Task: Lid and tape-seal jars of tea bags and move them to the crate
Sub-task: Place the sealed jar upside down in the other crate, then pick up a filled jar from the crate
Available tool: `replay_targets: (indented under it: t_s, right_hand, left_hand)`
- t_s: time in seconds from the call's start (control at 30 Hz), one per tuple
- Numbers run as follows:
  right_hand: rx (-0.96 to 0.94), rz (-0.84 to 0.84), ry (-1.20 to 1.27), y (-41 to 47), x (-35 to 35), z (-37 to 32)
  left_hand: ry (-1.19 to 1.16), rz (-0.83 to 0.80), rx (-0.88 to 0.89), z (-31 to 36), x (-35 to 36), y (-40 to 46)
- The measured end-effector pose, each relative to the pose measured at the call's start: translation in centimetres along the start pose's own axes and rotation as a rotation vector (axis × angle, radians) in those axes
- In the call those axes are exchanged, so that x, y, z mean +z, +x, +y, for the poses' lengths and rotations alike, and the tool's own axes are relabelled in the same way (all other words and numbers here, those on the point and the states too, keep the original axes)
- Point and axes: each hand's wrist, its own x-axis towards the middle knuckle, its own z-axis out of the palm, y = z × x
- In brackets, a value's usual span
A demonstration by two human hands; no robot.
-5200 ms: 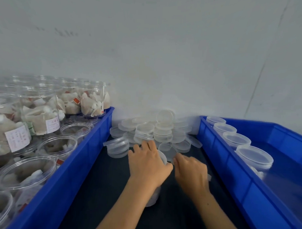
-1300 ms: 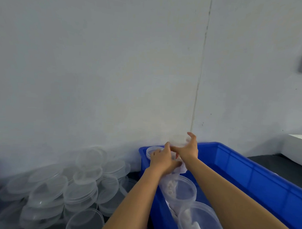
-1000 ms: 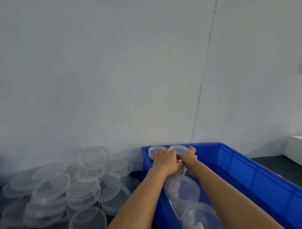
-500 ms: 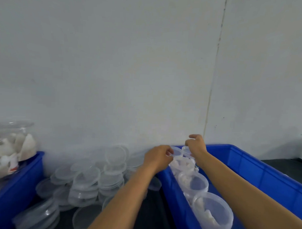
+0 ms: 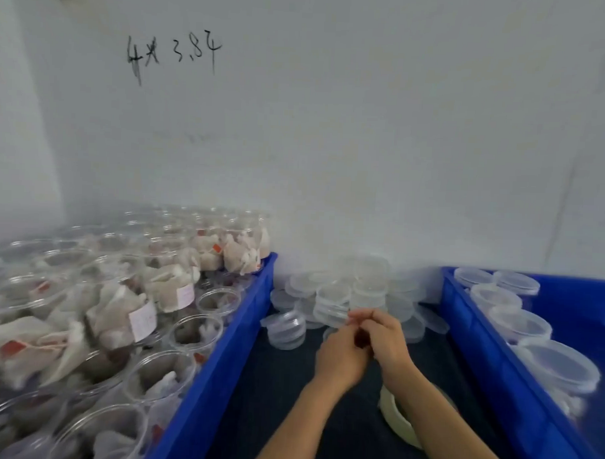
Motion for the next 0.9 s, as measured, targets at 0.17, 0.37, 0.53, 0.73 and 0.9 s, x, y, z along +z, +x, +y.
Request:
replay_targets:
  t_s: [0.17, 0.37, 0.53, 0.73, 0.9]
  right_hand:
    - [-0.011, -0.075, -0.065, -3.3, 3.7, 5.3]
    - [-0.021, -0.103, -0.121, -4.4, 5.3, 9.7]
    - [-0.067, -0.06, -0.224, -5.5, 5.2, 10.7]
    - [-0.078, -0.147, -0.355, -6.0, 6.7, 9.9]
    - [-0.092, -0.219, -0.156, -6.0, 9.6, 5.1]
  left_hand:
    - [-0.048, -0.051, -0.179, -5.4, -0.8, -4.1]
    - [-0.112, 0.09, -0.277, -10.0, -1.2, -6.3]
    - [0.018, 0.103, -0.192, -11.7, -0.7, -7.8]
    - [0.034, 0.063, -0.308, -9.7, -1.6, -7.5]
    - [-0.038, 0.34, -0.242, -6.0, -4.7, -7.5]
